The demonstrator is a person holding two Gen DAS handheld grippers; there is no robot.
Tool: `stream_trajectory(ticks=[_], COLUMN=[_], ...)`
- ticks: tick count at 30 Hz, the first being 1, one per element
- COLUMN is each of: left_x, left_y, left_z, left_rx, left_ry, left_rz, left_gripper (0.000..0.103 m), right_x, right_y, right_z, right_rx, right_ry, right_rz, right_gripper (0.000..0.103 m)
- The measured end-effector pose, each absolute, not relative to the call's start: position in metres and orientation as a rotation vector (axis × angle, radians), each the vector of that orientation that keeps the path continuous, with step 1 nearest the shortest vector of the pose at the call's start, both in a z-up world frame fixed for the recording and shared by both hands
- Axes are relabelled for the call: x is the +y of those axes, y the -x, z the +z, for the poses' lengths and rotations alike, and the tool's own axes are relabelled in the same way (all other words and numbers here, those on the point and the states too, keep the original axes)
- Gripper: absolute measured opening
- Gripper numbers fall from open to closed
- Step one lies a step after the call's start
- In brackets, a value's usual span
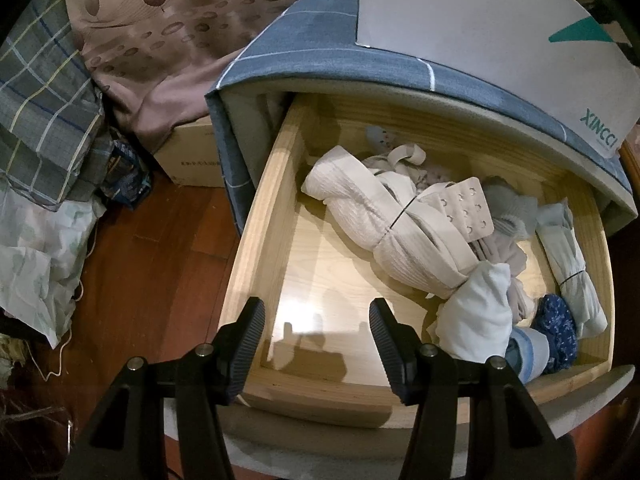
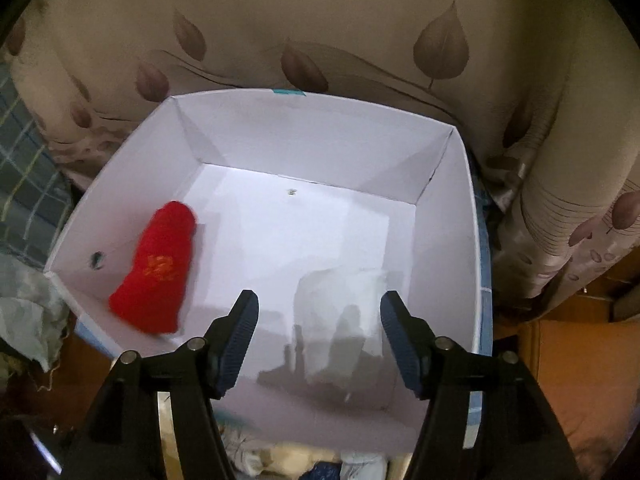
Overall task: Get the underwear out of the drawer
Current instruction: 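Open the right gripper to drop the white sock into the box, then move the right gripper into the drawer and grasp the grey-white tied bundle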
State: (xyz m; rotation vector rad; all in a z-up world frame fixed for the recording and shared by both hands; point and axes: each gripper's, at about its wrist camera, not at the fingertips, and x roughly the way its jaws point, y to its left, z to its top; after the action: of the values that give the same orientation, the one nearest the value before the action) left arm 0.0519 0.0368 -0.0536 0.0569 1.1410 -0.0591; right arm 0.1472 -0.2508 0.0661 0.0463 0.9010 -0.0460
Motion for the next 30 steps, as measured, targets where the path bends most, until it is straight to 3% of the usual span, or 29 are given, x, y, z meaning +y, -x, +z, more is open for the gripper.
stream_trajectory(ticks=[12, 21, 30], left_x=[0.034, 0.038, 0.041], left_y=[-0.050, -0.050, -0.051], left_z=[-0.054, -0.054, -0.056], left_rx=[1.148, 1.161, 1.172], left_ry=[-0.060, -0.048, -0.037], left_rz=[-0.037, -0.027, -0.031], left_gripper=[0.056, 0.056, 0.056], right_x=[-0.259, -0.267, -0.272], right_y=[-0.037, -0.006, -0.026], right_z=[0.079, 0.004, -0.069], right_rx=[0.883, 1.041, 1.162], right_ry=[-0.014, -0.033, -0.017], right_rz=[0.021, 0.014, -0.017], right_gripper=[0.061, 0.061, 0.061])
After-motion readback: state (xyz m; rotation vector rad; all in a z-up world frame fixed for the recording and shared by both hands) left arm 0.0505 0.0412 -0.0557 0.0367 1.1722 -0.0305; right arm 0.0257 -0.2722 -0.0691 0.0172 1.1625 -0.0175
